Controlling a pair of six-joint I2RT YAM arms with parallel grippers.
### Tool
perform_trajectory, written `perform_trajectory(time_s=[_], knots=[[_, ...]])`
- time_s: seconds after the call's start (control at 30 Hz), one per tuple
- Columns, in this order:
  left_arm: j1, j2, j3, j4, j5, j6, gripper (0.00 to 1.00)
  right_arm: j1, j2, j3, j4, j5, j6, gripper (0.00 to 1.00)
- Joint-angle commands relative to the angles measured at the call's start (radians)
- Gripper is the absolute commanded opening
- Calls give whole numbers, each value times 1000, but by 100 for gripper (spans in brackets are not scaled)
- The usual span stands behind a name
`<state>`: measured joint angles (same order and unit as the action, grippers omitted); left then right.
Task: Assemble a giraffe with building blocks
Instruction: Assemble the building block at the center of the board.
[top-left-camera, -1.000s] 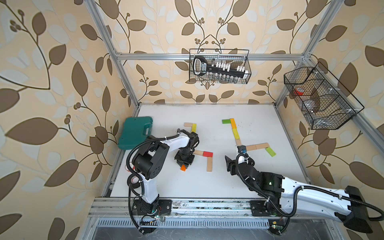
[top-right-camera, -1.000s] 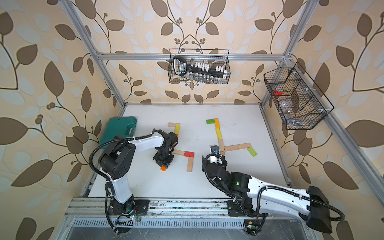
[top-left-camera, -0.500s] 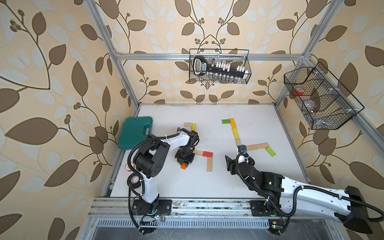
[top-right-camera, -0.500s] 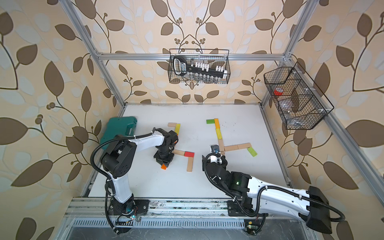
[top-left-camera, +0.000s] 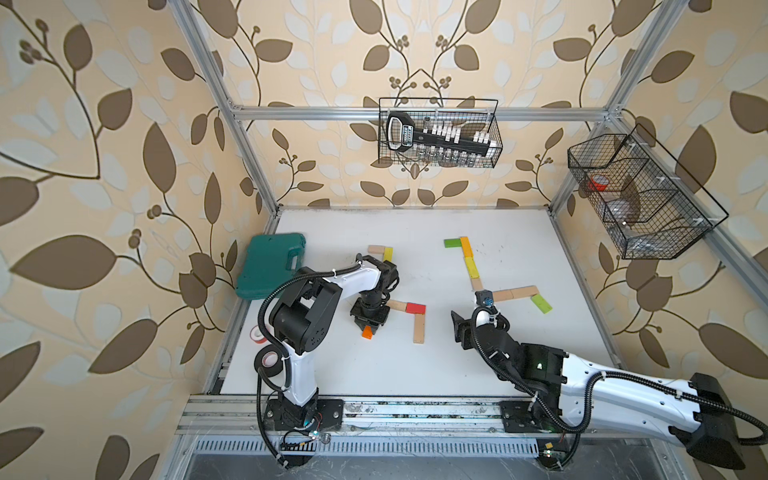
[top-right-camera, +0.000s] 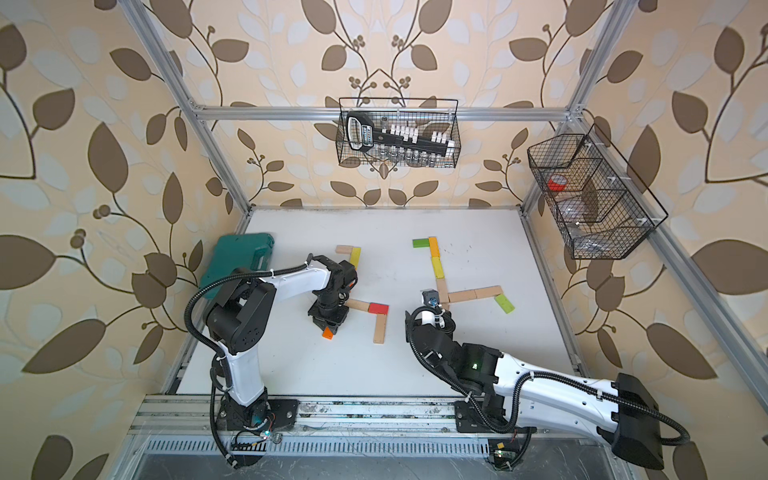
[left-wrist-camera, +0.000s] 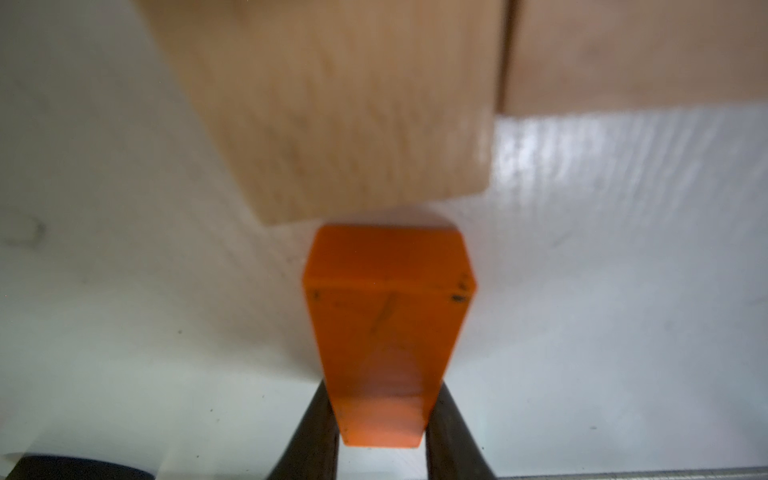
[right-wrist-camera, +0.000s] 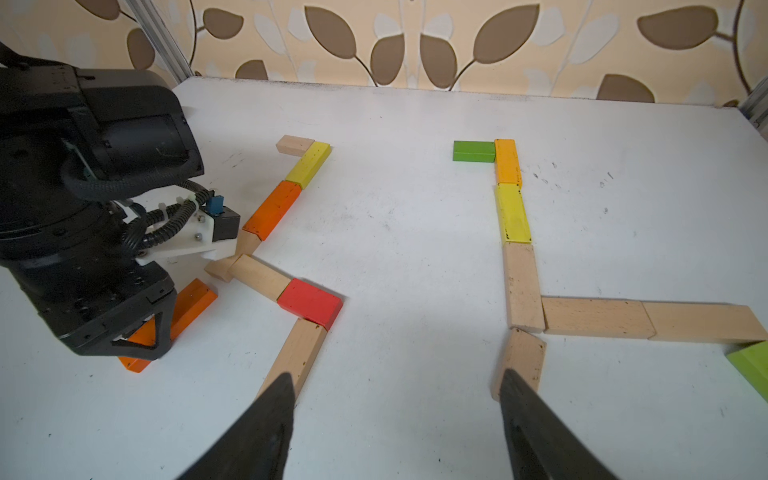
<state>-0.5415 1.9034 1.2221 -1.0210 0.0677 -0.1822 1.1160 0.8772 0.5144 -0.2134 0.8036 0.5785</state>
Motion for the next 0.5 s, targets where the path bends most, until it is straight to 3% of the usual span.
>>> perform_trajectory(time_s=[0.0,0.47], knots=[[14,6,30,-9,-30,12,21,-5,-11,-17,9,-5,-5,74],[23,1,37,-2,-26,9,21,-12,-11,-17,9,-13,-9,74]])
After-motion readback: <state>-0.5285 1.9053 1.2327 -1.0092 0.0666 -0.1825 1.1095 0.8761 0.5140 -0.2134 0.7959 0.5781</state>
